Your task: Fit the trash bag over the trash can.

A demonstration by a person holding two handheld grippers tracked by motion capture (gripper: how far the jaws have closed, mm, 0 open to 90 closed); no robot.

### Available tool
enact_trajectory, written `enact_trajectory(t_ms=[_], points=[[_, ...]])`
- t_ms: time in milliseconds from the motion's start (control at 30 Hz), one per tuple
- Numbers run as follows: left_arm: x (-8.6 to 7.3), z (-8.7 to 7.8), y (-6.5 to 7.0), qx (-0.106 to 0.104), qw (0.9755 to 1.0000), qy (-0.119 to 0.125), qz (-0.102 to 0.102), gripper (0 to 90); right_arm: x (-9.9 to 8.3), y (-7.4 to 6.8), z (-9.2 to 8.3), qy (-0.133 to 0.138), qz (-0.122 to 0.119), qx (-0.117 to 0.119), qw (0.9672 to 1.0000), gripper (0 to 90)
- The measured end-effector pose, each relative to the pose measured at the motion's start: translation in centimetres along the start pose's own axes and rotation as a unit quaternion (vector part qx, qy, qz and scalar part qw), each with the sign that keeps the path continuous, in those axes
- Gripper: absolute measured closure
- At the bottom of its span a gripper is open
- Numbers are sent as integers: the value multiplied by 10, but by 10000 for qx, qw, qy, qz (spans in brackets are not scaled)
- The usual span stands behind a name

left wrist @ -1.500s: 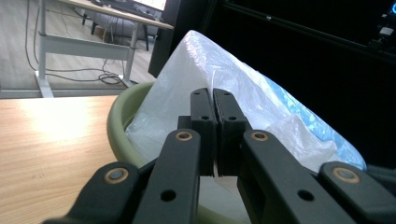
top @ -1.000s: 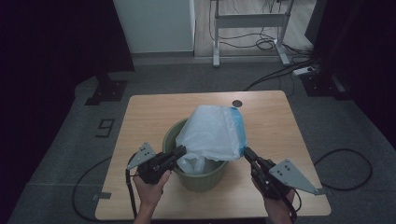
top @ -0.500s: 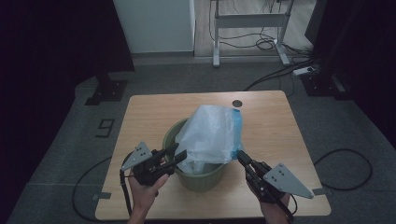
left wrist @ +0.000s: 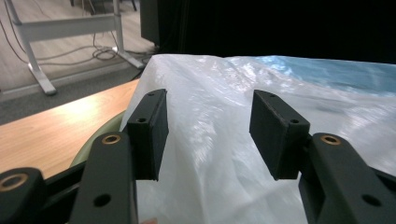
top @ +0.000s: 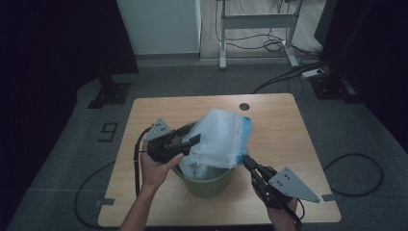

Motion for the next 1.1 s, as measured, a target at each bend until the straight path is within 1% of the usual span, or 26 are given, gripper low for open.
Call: enact_trajectory(t_ms=[67,133,200,233,267,300,333,400,467,533,600,700,767,900,1033,1100], points=[[0,5,-1,-38,10000,-37,-47,455,0,0,0,-4,-7,-1,10000,887],[0,10,-2,-32,9999,-143,-25,453,-1,0,0,-12,0,6,10000,887],[-2,16,-2,46,9995,-310,21,463,-1,0,1,-16,6,1,10000,887],[-2,18,-2,98,9993,-371,28,499,-2,1,1,-14,9,-2,10000,887],[-3,20,-2,130,9991,-413,11,564,-1,1,1,-11,10,-4,10000,888],[-3,21,-1,117,9991,-409,-4,636,-1,1,0,-7,9,-3,10000,888],[-3,21,-1,100,9992,-383,0,725,-1,0,0,-7,5,-2,10000,888],[-1,19,1,54,9996,-288,3,833,-2,0,0,-9,6,10,10000,887],[-1,16,3,38,9999,-107,47,888,-3,-2,-1,-3,22,28,10000,886],[-2,10,5,16,9999,113,26,895,-4,-3,-2,-3,34,67,10000,885],[-4,2,5,-86,9994,305,-100,895,-6,-7,-5,-7,37,127,9999,885],[-10,-9,3,-132,9984,502,-223,895,-10,-14,-8,-34,22,224,9997,885],[-15,-14,1,-157,9978,569,-310,895,-15,-20,-10,-91,-21,321,9994,885],[-26,-22,-5,-316,9959,664,-528,895,-23,-31,-9,-216,-59,474,9986,885],[-33,-27,-7,-343,9950,717,-607,896,-31,-44,-3,-363,-99,655,9971,885],[-37,-29,-9,-404,9941,757,-667,897,-35,-50,-1,-417,-118,747,9963,883]])
Point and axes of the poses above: each handheld gripper's, and its own axes: z roughly forward along the jaws, x roughly out of its top, y roughly to its right, the point moved 3 cm from there along z, roughly forward along the jaws, and after that the axes turned 3 degrees about -y, right-handed, at the moved point
